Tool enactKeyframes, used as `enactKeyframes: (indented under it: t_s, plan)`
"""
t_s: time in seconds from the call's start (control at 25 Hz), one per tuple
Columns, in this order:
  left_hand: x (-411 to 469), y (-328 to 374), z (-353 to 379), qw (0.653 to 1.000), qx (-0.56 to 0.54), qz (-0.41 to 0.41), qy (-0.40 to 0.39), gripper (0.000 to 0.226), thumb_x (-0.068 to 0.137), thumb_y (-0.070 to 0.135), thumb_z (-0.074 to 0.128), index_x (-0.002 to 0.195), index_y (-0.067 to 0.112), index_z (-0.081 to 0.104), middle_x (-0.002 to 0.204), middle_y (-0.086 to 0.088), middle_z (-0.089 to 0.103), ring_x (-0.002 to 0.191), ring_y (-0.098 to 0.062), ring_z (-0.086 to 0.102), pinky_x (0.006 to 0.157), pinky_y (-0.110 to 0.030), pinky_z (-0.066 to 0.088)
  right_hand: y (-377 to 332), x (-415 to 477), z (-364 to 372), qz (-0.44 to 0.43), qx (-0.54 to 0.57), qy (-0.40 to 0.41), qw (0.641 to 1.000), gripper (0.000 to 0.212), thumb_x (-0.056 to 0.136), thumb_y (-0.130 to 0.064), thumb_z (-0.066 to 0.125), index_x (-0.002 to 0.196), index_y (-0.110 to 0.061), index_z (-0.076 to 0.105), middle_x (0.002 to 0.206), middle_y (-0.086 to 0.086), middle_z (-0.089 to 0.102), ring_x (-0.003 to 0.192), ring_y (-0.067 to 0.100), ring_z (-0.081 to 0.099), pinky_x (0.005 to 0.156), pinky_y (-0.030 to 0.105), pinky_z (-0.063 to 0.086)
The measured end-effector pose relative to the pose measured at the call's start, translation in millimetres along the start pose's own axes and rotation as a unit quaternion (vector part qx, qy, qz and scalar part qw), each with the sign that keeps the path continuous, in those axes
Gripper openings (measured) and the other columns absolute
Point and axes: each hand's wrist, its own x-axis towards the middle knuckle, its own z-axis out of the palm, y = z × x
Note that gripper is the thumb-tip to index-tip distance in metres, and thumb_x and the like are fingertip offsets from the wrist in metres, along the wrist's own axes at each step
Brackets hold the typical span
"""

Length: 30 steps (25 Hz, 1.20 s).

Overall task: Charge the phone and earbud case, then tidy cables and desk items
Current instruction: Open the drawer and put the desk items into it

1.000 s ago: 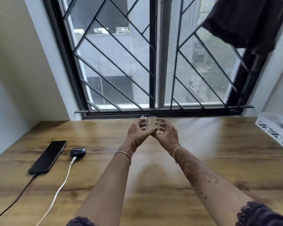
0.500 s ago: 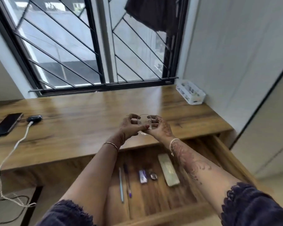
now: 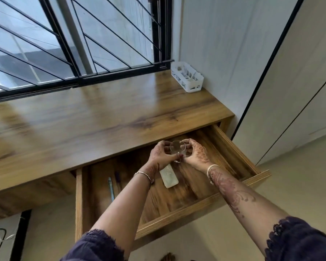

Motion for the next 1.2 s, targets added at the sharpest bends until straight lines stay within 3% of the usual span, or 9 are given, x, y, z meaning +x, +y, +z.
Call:
enactKeyframes:
  t_s: [0.24, 0.36, 0.64, 0.84, 1.04, 1.2]
  plan:
    - [29.3, -20.6, 35.5, 0.993, 0.116, -0.006, -0.03, 0.065, 0.069, 0.034, 0.082, 0.124, 0.015, 0.053, 0.121, 0.001, 0.061, 0.113, -0.015, 0.056, 0.082, -0.014, 0.037, 44.8, 17.2, 13.2, 0.058, -0.031, -0.042, 0.997, 0.061, 0.07, -0.015, 0.08, 0.124, -0.016, 0.052, 0.122, 0.001, 0.06, 0.113, 0.016, 0.057, 0.091, 0.015, 0.038]
    - [40.2, -26.3, 49.0, 0.991, 0.133, -0.011, -0.032, 0.062, 0.071, 0.032, 0.08, 0.125, 0.015, 0.053, 0.123, -0.002, 0.061, 0.117, -0.018, 0.056, 0.085, -0.017, 0.038, 57.8, 25.3, 18.2, 0.086, -0.036, -0.048, 0.994, 0.066, 0.076, -0.011, 0.075, 0.134, -0.011, 0.044, 0.131, 0.005, 0.054, 0.126, 0.02, 0.05, 0.092, 0.013, 0.029]
    - [49.4, -26.7, 56.8, 0.986, 0.164, -0.028, -0.024, 0.065, 0.07, 0.034, 0.081, 0.126, 0.014, 0.053, 0.125, -0.005, 0.061, 0.118, -0.021, 0.056, 0.092, -0.023, 0.043, 62.2, 33.0, 19.6, 0.112, -0.044, -0.057, 0.991, 0.069, 0.08, -0.01, 0.072, 0.14, -0.009, 0.037, 0.14, 0.009, 0.048, 0.132, 0.024, 0.044, 0.103, 0.02, 0.03]
    - [33.0, -23.2, 55.0, 0.991, 0.135, -0.026, 0.002, 0.068, 0.072, 0.029, 0.08, 0.131, 0.014, 0.05, 0.127, -0.003, 0.061, 0.119, -0.018, 0.057, 0.098, -0.023, 0.044, 61.0, 20.7, 20.2, 0.11, -0.042, -0.042, 0.992, 0.081, 0.073, -0.016, 0.078, 0.141, -0.015, 0.035, 0.143, 0.007, 0.046, 0.132, 0.023, 0.044, 0.107, 0.026, 0.033]
    - [-13.1, -10.9, 46.6, 0.996, 0.056, -0.028, 0.068, 0.056, 0.075, 0.022, 0.079, 0.124, 0.016, 0.053, 0.119, 0.001, 0.062, 0.11, -0.013, 0.058, 0.083, -0.017, 0.041, 47.1, -9.9, 17.3, 0.117, -0.07, 0.03, 0.99, 0.092, 0.072, -0.025, 0.08, 0.145, -0.02, 0.024, 0.15, 0.007, 0.035, 0.138, 0.025, 0.036, 0.111, 0.035, 0.032]
    - [-55.0, -13.2, 41.8, 0.992, 0.026, -0.048, 0.11, 0.047, 0.079, 0.027, 0.074, 0.121, 0.021, 0.054, 0.121, 0.005, 0.061, 0.116, -0.013, 0.055, 0.089, -0.021, 0.041, 27.5, -44.8, 24.6, 0.13, -0.038, 0.08, 0.987, 0.091, 0.074, -0.034, 0.077, 0.146, -0.019, 0.023, 0.15, 0.007, 0.035, 0.137, 0.027, 0.036, 0.113, 0.04, 0.032]
